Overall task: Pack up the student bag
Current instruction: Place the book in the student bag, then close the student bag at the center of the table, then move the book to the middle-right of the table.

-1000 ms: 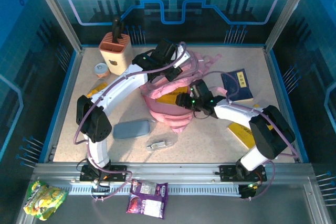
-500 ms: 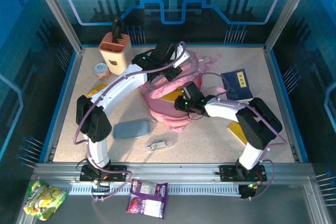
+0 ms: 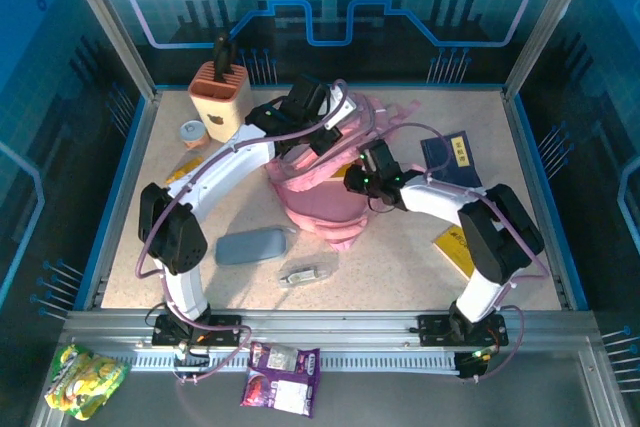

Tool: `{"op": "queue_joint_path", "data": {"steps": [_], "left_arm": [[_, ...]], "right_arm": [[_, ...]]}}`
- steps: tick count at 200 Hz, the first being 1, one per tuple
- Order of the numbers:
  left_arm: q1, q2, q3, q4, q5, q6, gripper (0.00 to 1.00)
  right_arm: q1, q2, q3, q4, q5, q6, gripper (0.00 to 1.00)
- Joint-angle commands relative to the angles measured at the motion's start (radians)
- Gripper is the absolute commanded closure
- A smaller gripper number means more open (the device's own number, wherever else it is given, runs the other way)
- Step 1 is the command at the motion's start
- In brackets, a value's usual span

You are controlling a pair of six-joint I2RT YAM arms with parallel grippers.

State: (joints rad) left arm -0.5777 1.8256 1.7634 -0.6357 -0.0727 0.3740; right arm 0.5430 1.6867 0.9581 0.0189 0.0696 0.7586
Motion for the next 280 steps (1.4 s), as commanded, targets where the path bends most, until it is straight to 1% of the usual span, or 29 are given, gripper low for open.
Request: {"op": "queue_joint_path", "data": {"steps": [1, 23, 42, 59, 72, 77, 93, 98, 110, 128, 139, 158, 166, 180, 190, 199, 228, 241, 255, 280], "left_arm": [[0.009, -0.062, -0.006, 0.036, 0.023, 0.016, 1.00], [0.010, -0.062, -0.028, 0.029, 0.018, 0.001, 1.00], [0.009, -0.065, -0.064, 0.033, 0.023, -0.019, 1.00], [0.010, -0.071, -0.112, 0.045, 0.031, -0.043, 1.00], [0.008, -0.071, -0.139, 0.051, 0.049, -0.067, 1.00], [0.008, -0.069, -0.140, 0.046, 0.059, -0.080, 0.97], [0.004, -0.069, -0.131, 0.016, 0.104, -0.140, 0.94], [0.003, -0.074, -0.127, 0.009, 0.118, -0.167, 0.90], [0.002, -0.101, -0.149, 0.022, 0.176, -0.251, 0.72], [-0.022, -0.162, -0.239, 0.095, 0.259, -0.389, 0.55], [-0.055, -0.201, -0.300, 0.147, 0.240, -0.472, 0.47], [-0.105, -0.254, -0.371, 0.196, 0.191, -0.626, 0.40], [-0.121, -0.275, -0.397, 0.213, 0.170, -0.698, 0.39], [-0.148, -0.306, -0.457, 0.277, 0.179, -0.808, 0.37], [-0.165, -0.324, -0.495, 0.327, 0.182, -0.858, 0.35], [-0.180, -0.337, -0.525, 0.361, 0.158, -0.917, 0.33], [-0.203, -0.335, -0.596, 0.473, 0.144, -1.113, 0.30], [-0.212, -0.320, -0.615, 0.528, 0.156, -1.169, 0.29], [-0.233, -0.298, -0.616, 0.549, 0.129, -1.213, 0.29], [-0.260, -0.236, -0.593, 0.603, 0.126, -1.264, 0.28]], "right_arm": [[-0.006, -0.120, -0.067, 0.074, -0.135, -0.052, 0.73], [-0.008, -0.249, -0.137, -0.025, -0.164, -0.070, 0.66], [-0.013, -0.380, -0.173, -0.166, -0.125, -0.068, 0.59], [-0.040, -0.478, -0.182, -0.284, -0.124, -0.070, 0.53], [-0.057, -0.531, -0.183, -0.369, -0.105, -0.081, 0.52], [-0.061, -0.548, -0.180, -0.401, -0.093, -0.082, 0.51], [-0.091, -0.609, -0.181, -0.493, -0.056, -0.089, 0.49], [-0.107, -0.624, -0.183, -0.513, -0.048, -0.090, 0.47], [-0.154, -0.652, -0.175, -0.559, -0.041, -0.091, 0.44], [-0.235, -0.664, -0.154, -0.600, -0.051, -0.120, 0.40], [-0.285, -0.655, -0.142, -0.612, -0.056, -0.130, 0.37], [-0.373, -0.625, -0.125, -0.607, -0.084, -0.155, 0.31], [-0.408, -0.608, -0.122, -0.592, -0.098, -0.164, 0.29], [-0.466, -0.567, -0.106, -0.574, -0.118, -0.172, 0.26], [-0.501, -0.534, -0.092, -0.555, -0.120, -0.176, 0.25], [-0.533, -0.500, -0.084, -0.538, -0.122, -0.177, 0.23], [-0.621, -0.315, 0.037, -0.525, -0.116, -0.195, 0.20], [-0.655, -0.227, 0.092, -0.529, -0.110, -0.206, 0.19], [-0.694, -0.143, 0.159, -0.541, -0.116, -0.212, 0.19], [-0.728, -0.018, 0.274, -0.573, -0.080, -0.241, 0.17]]}}
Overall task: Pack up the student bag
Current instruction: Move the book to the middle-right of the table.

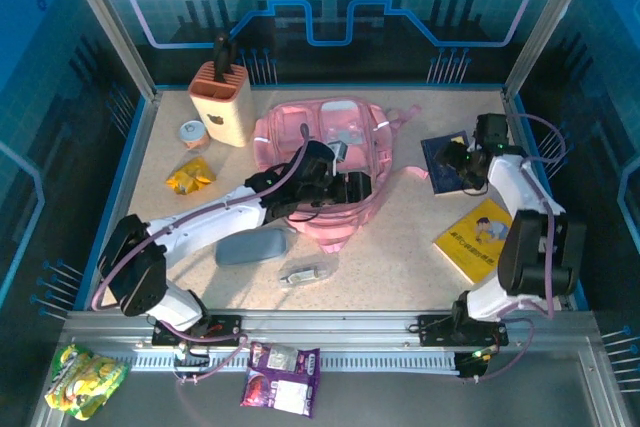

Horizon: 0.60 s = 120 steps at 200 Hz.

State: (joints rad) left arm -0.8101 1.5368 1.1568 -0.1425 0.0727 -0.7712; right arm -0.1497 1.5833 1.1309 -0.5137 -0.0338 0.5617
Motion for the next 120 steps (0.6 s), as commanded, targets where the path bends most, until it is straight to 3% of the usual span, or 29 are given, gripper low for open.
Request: {"op": "queue_joint_path", "data": {"steps": [1, 47, 120], "left_arm": [[-0.028, 0.055, 0.015, 0.112, -0.018, -0.120, 0.28], [-0.053, 0.171, 0.083, 0.169, -0.022, -0.169, 0.27], [-0.072, 0.278, 0.135, 0.193, -0.044, -0.193, 0.27]], "right_arm": [[-0.036, 0.090, 0.106, -0.042, 0.024, -0.045, 0.17], [-0.104, 0.277, 0.299, -0.144, 0.004, -0.072, 0.14], [-0.130, 0.453, 0.403, -0.156, -0.091, -0.053, 0.13]]}}
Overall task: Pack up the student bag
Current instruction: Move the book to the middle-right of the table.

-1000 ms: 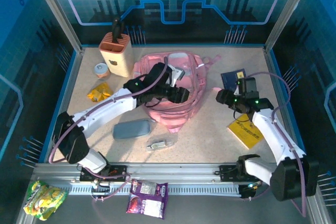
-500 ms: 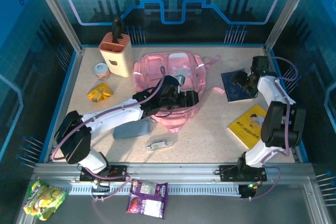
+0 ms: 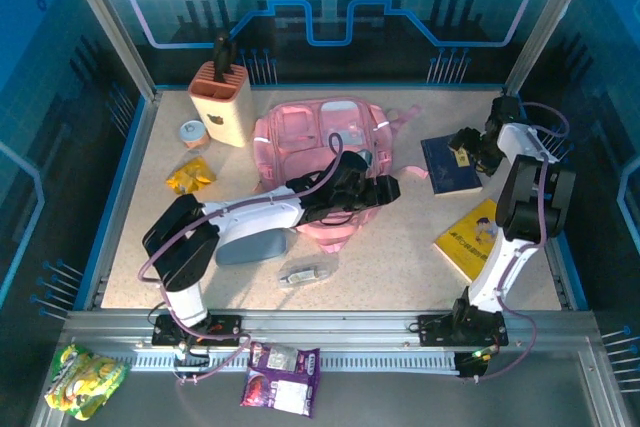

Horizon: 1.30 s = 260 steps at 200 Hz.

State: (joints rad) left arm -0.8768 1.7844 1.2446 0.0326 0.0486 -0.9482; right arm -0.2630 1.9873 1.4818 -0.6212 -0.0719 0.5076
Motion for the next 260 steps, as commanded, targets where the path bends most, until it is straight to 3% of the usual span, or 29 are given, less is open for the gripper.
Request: {"op": "queue_joint_path", "data": {"steps": [1, 81, 113, 167, 195, 260], "left_arm": [[-0.005, 0.032, 0.049, 0.017, -0.021, -0.016, 0.27], [-0.010, 0.054, 0.048, 0.019, -0.007, -0.024, 0.26], [-0.014, 0.040, 0.020, 0.021, -0.018, -0.021, 0.26], [-0.027, 0.034, -0.002, 0.021, -0.018, -0.015, 0.26], [-0.038, 0.052, 0.026, 0.011, -0.012, -0.004, 0.26], [-0.059, 0.114, 0.129, -0.044, -0.006, 0.041, 0.26]], "right_arm": [[-0.017, 0.050, 0.054, -0.050, -0.054, 0.001, 0.13], [-0.003, -0.014, -0.084, -0.039, -0.063, 0.043, 0.12], [0.015, -0.108, -0.222, -0.015, -0.104, 0.073, 0.12], [0.113, -0.311, -0.452, -0.020, -0.060, 0.094, 0.10], [0.103, -0.351, -0.409, -0.086, 0.032, 0.043, 0.08], [0.047, -0.313, -0.377, -0.083, 0.054, 0.022, 0.07]]}}
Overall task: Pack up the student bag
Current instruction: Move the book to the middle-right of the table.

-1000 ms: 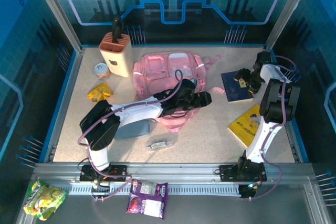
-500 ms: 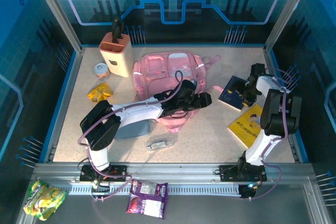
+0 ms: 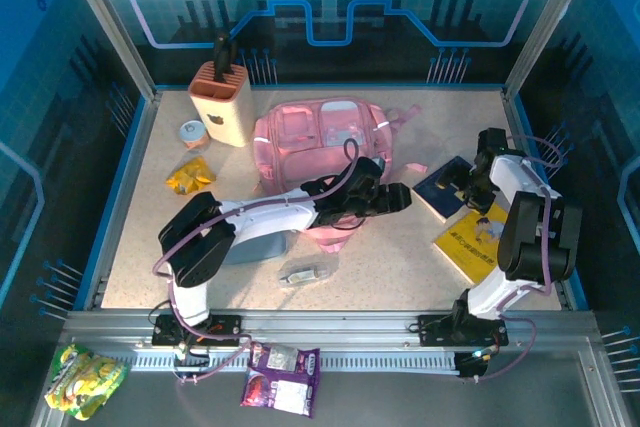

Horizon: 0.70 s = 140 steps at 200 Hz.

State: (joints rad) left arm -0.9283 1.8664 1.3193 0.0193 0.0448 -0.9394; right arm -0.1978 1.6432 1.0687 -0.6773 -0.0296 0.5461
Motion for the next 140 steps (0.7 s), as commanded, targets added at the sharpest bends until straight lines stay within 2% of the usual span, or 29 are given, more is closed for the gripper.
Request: {"op": "queue_joint_path", "data": {"steps": [1, 53, 77, 140], "left_arm": [[-0.007, 0.032, 0.055, -0.031, -0.002, 0.034, 0.26], [-0.010, 0.035, 0.055, -0.054, -0.014, 0.050, 0.26], [-0.009, 0.030, 0.043, -0.050, -0.018, 0.048, 0.26], [-0.009, 0.014, 0.010, -0.050, -0.025, 0.044, 0.25]], "right_arm": [[-0.018, 0.033, 0.038, -0.027, 0.012, -0.017, 0.07], [-0.007, 0.118, 0.082, -0.020, 0.055, -0.025, 0.11], [0.029, 0.135, 0.088, -0.034, 0.112, -0.044, 0.09], [0.085, 0.147, 0.064, -0.088, 0.091, -0.081, 0.17]]}}
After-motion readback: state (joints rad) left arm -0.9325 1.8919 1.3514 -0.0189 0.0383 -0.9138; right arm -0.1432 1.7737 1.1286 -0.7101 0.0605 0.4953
